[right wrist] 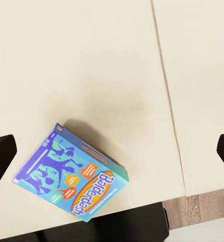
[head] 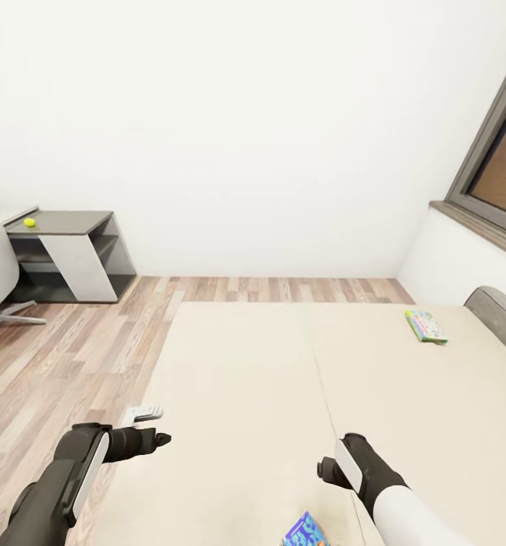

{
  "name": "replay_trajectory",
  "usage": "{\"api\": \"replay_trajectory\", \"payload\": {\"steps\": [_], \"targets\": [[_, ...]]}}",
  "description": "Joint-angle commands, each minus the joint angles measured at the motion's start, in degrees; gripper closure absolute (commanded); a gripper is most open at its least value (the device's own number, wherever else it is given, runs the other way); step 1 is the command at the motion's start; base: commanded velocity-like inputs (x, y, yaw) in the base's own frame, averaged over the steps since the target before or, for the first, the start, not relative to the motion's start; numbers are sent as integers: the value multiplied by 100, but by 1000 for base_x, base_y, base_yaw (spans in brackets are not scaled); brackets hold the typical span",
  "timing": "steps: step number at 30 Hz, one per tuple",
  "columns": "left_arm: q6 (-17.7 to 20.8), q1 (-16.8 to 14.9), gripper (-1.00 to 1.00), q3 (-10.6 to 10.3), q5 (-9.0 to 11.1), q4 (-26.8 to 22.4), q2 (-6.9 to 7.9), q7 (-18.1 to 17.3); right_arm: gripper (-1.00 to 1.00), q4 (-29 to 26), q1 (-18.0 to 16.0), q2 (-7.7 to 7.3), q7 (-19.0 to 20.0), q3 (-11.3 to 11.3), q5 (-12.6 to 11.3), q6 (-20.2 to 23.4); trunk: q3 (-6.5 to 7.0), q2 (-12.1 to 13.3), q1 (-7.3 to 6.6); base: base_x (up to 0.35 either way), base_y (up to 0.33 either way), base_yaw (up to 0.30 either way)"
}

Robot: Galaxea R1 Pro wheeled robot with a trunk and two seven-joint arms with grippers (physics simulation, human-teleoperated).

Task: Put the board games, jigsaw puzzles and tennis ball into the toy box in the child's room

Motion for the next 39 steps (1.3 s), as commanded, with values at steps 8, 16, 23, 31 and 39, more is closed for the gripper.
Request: {"api": "replay_trajectory", "payload": {"steps": [8, 16, 23, 31, 39], "targets": [[32, -4, -100, -17, 3, -5, -1, -21, -100, -10, -2, 3, -43, -12, -56, 22, -85, -9, 2, 0, 0, 0], [49, -4, -100, -30, 16, -23, -1, -27, -100, -10, -2, 9, -32, 2, -58, 48, -160, -9, 2, 0, 0, 0], [227, 4, -100, 15, 38, -315, 19, -173, -100, -10, -2, 21, -27, 7, -54, 55, -227, -9, 2, 0, 0, 0], [511, 37, -100, 11, 45, -848, 560, -1842, -100, -10, -2, 20, -25, 7, -52, 58, -302, -9, 2, 0, 0, 0], [477, 58, -100, 11, -30, -931, 1553, -5838, -100, -10, -2, 25, -25, 16, -52, 58, -378, -9, 2, 0, 0, 0]]}}
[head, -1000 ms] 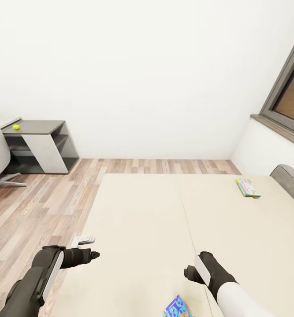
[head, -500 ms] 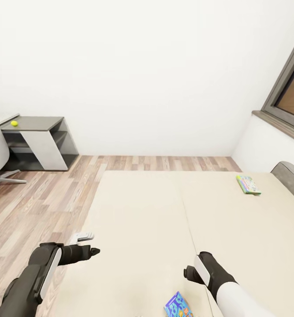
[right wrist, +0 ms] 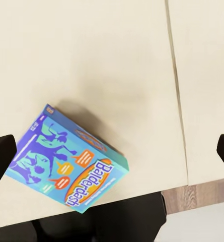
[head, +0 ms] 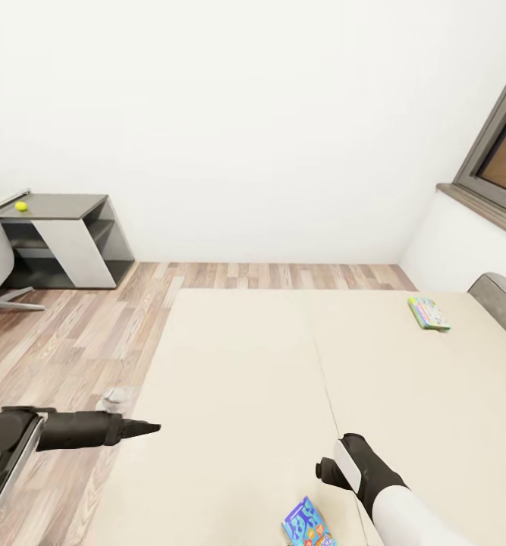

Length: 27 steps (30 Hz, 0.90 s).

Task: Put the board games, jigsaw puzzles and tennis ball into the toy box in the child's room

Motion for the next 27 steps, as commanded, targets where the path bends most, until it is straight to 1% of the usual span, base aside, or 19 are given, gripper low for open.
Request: {"api": "replay_trajectory", "payload": {"steps": [1, 2, 3, 7, 10, 16, 21, 27], "targets": [[44, -2, -100, 3, -9, 5, 31, -197, -100, -10, -2, 5, -50, -15, -61, 14, -18, -8, 2, 0, 0, 0], [18, 1, -100, 5, -9, 17, 70, -435, -100, -10, -2, 4, -50, -15, -61, 17, -27, -8, 2, 0, 0, 0], [0, 2, -100, 7, -9, 28, 93, -593, -100, -10, -2, 4, -50, -15, -62, 18, -37, -8, 2, 0, 0, 0], [-31, 4, -100, 8, -2, 52, 122, -808, -100, -10, -2, 4, -43, -15, -65, 20, -75, -8, 2, 0, 0, 0], [-37, 5, -100, 39, -1, 85, 124, -832, -100, -10, -2, 4, -42, -15, -63, 21, -103, -8, 2, 0, 0, 0], [-40, 5, -100, 363, -1, 129, 106, -850, -100, -10, -2, 9, -41, -15, -69, 21, -160, -8, 2, 0, 0, 0], [-40, 5, -100, 431, -1, 133, 98, -855, -100, -10, -2, 10, -41, -16, -67, 21, -207, -8, 2, 0, 0, 0], [-41, 5, -100, 448, -1, 134, 95, -853, -100, -10, -2, 10, -41, -15, -64, 18, -264, -8, 2, 0, 0, 0]]}}
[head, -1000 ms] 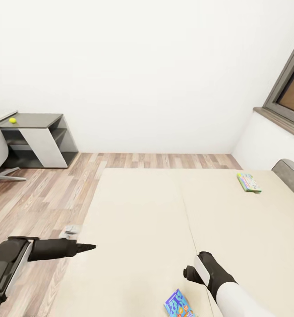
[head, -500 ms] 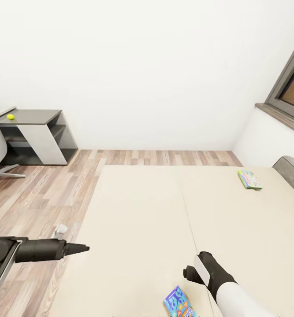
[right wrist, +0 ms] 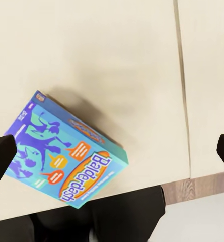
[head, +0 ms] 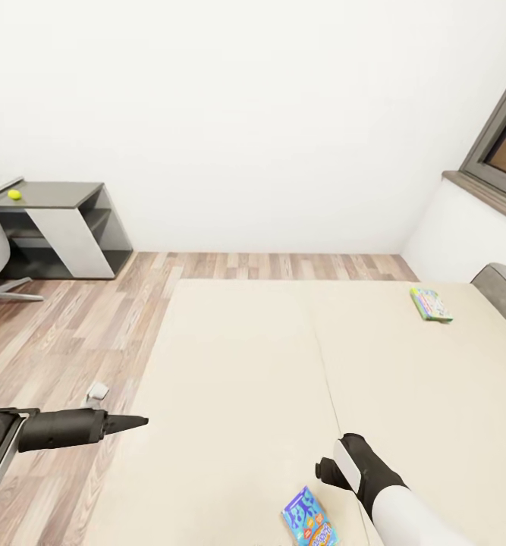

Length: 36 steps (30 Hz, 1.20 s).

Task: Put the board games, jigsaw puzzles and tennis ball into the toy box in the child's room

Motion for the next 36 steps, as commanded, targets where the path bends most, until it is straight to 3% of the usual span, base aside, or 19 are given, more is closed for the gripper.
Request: {"api": "replay_trajectory", "payload": {"steps": [1, 36], "targets": [[61, -3, -100, 0, -3, -1, -1, -17, -100, -10, -2, 4, -50, -15, -59, 12, -17, -8, 2, 0, 0, 0], [61, -3, -100, 1, -5, -1, -16, 13, -100, -10, -2, -4, -41, -32, -66, 6, -349, -8, 2, 0, 0, 0]]}}
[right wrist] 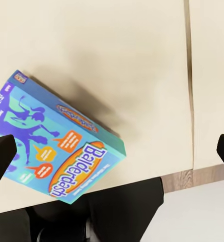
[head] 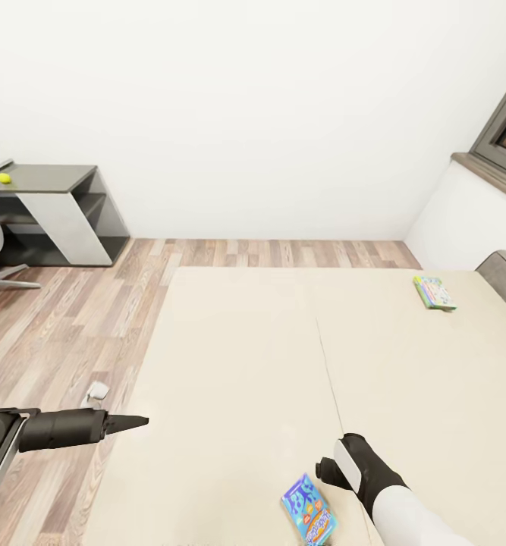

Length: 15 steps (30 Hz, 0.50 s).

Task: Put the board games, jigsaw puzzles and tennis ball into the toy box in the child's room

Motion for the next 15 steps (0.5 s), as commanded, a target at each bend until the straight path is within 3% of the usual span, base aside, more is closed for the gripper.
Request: {"api": "replay_trajectory", "payload": {"steps": [1, 11, 15], "targets": [[60, -3, -100, 0, -5, -2, 2, -23, -100, -10, -2, 3, -50, -15, -61, 12, -17, -7, 2, 0, 0, 0], [61, -3, -100, -1, -10, -2, -3, -22, -100, -14, -2, 3, -30, -18, -61, 10, -74, -7, 2, 0, 0, 0], [61, -3, -100, -1, -10, -2, -1, -22, -100, -12, -2, -33, 271, -12, -59, 12, -76, -7, 2, 0, 0, 0]]}}
